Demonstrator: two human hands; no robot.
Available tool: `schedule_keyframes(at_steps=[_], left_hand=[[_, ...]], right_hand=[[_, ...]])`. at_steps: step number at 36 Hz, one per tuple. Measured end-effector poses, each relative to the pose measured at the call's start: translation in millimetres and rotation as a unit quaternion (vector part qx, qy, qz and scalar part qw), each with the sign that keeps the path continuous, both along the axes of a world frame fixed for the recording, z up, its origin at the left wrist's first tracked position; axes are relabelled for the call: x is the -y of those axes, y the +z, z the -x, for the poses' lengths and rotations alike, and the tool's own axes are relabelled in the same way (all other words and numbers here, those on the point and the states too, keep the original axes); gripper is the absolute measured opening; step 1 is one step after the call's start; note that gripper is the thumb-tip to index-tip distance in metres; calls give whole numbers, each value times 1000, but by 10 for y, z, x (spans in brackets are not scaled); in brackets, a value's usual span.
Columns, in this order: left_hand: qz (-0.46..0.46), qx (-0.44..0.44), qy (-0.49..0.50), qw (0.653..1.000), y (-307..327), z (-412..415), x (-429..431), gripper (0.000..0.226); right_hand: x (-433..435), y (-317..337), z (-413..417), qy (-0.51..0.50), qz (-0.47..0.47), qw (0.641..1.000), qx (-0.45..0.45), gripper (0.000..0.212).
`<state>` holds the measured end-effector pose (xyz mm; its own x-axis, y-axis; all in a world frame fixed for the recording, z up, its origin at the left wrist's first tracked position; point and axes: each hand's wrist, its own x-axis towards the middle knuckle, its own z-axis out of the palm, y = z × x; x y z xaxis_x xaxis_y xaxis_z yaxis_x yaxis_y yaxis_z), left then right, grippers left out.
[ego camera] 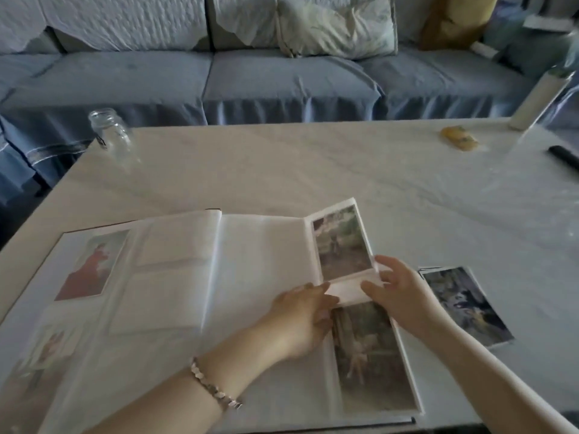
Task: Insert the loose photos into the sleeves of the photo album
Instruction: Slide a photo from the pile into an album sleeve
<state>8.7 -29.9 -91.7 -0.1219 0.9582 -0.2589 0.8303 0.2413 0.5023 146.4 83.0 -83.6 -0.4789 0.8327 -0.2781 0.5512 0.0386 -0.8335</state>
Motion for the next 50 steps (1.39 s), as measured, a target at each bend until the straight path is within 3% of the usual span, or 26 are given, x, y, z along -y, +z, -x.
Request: schedule_keyframes(at_steps=[2,5,7,11,14,21,29,36,39,41,44,47,50], left_hand=[[-5,-39,-30,999,-53,12,0,46],[-1,-38,-33,999,-110,31,-5,44],[-22,-14,-13,1000,-118,31,-17,49],[-79,61,58,993,-65,25,-41,26],[-90,106,110,984,-35,29,-58,20],[-128,227,220,940,35,16,-95,30],[-111,303,257,911,101,-41,-125,29],[-80,333,260,903,158,-37,-112,25],[-40,394,278,875,222,-70,-124,16],[-8,458,280,844,283,-109,-130,17],[7,532,272,802,350,-143,-112,34],[-74,505,285,811,398,-118,-70,20],[-138,403,322,845,377,69,-13,22]], right_hand=[[-66,-35,-155,2,-88,995,52,49],[-199,-76,-403,9,-211,959,188,45],[-294,-150,-533,11,-230,933,277,46],[-338,-212,-666,37,-193,890,411,48],[-338,-232,-710,60,-235,867,435,32],[-339,-92,-748,59,-244,863,438,36],[-274,-36,-737,73,-260,840,470,33],[-156,44,-718,11,-236,899,370,18],[-32,105,-628,-37,-343,916,206,11],[84,127,-501,-36,-440,895,61,10],[282,132,-234,45,-485,872,-40,12],[426,120,22,124,-465,873,-75,20],[485,141,214,152,-428,884,-108,21]])
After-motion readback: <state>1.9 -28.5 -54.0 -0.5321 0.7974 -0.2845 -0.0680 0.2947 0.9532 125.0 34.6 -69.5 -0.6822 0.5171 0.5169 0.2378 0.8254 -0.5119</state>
